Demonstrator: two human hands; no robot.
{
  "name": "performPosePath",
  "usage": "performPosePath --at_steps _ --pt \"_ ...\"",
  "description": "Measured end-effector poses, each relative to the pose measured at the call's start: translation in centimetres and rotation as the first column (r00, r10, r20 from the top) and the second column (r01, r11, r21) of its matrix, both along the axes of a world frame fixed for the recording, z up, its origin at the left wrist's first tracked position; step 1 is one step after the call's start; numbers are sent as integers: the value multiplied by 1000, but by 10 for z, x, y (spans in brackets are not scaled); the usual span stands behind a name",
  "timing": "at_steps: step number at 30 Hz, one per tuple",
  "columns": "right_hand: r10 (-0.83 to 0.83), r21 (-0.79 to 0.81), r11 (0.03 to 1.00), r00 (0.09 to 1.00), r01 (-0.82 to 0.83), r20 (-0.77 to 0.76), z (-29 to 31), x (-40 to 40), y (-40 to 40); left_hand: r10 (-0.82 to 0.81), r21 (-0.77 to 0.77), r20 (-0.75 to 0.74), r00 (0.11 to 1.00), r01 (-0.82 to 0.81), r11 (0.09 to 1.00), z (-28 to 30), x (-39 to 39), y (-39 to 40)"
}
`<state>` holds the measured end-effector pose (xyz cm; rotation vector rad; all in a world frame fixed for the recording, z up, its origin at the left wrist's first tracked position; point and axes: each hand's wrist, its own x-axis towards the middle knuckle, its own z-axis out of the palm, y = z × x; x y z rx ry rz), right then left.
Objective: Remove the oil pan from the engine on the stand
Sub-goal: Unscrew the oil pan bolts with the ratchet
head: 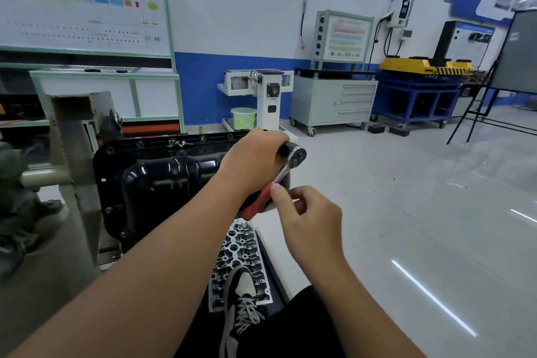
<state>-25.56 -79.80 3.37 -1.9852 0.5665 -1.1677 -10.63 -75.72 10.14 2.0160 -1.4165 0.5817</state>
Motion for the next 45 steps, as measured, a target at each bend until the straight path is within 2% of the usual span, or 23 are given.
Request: performPosePath --at_steps 1,2,4,5,7,11,12,14,16,18,21,25,27,32,34,36,38,39,41,42,43,45 --pt "82 246 967 996 -69 -42 1 4 3 -5 -12 5 1000 5 1000 0 -1 1" --pt "154 424 897 987 -126 -34 4 9 3 -9 -13 9 1000 9 1000 0 -1 1" --pt "204 552 813 979 -184 26 16 21 1 -12 17 32 999 12 1000 -1 0 1" --pt "184 542 821 982 -179 46 23 27 -1 -12 34 42 999 11 999 -1 1 0" --pt "132 425 896 991 -132 29 33 33 -4 -2 44 33 999 1 999 -2 2 0" --pt "117 123 987 983 -100 -142 43 21 -30 -3 -3 -27 1000 3 1000 -2 4 1" --pt "71 18 997 978 -69 -195 47 15 -39 -2 -19 -25 1000 2 1000 -3 3 1" --pt "-176 -235 964 960 124 -215 58 8 -54 23 -46 -1 1000 -23 999 -5 1 -1" --pt "-421 -353 858 904 373 -69 67 4 -56 55 -85 13 998 -53 995 -7 0 -4" --pt "-446 -304 846 894 437 44 67 3 -44 70 -146 -11 997 -71 987 -7 0 -4" --pt "-255 -22 966 966 256 32 49 10 -17 83 -184 -42 996 -89 979 -6 0 -3" --pt "-190 150 974 975 172 113 45 20 0 128 -144 -1 992 -127 981 -7 -3 -5" --pt "-199 119 976 970 183 138 56 27 -5 132 -112 82 988 -123 986 -8 -4 -4" --pt "-157 -152 970 968 188 196 71 48 -9 118 47 341 933 -142 989 -10 -7 2" --pt "-115 -235 956 963 174 245 69 53 -6 101 54 361 927 -129 990 -10 -6 3" --pt "-76 -165 978 951 130 301 65 54 -6 84 -1 332 940 -89 996 -10 -8 4" --pt "-72 70 996 925 50 372 62 54 -8 100 -60 331 938 -84 995 -12 -7 2" --pt "-97 218 976 909 7 405 62 54 -9 105 -80 323 940 -83 993 -13 -8 1" --pt "-196 529 845 871 -83 450 70 57 -15 109 -118 288 951 -78 990 -14 -9 0" --pt "-231 614 781 863 -111 450 75 59 -17 115 -143 279 953 -77 987 -14 -10 0" --pt "-226 614 783 875 -98 428 78 59 -18 124 -163 268 955 -82 983 -14 -10 0" --pt "-100 380 924 935 -40 341 79 58 -17 129 -148 229 965 -96 984 -14 -10 0"
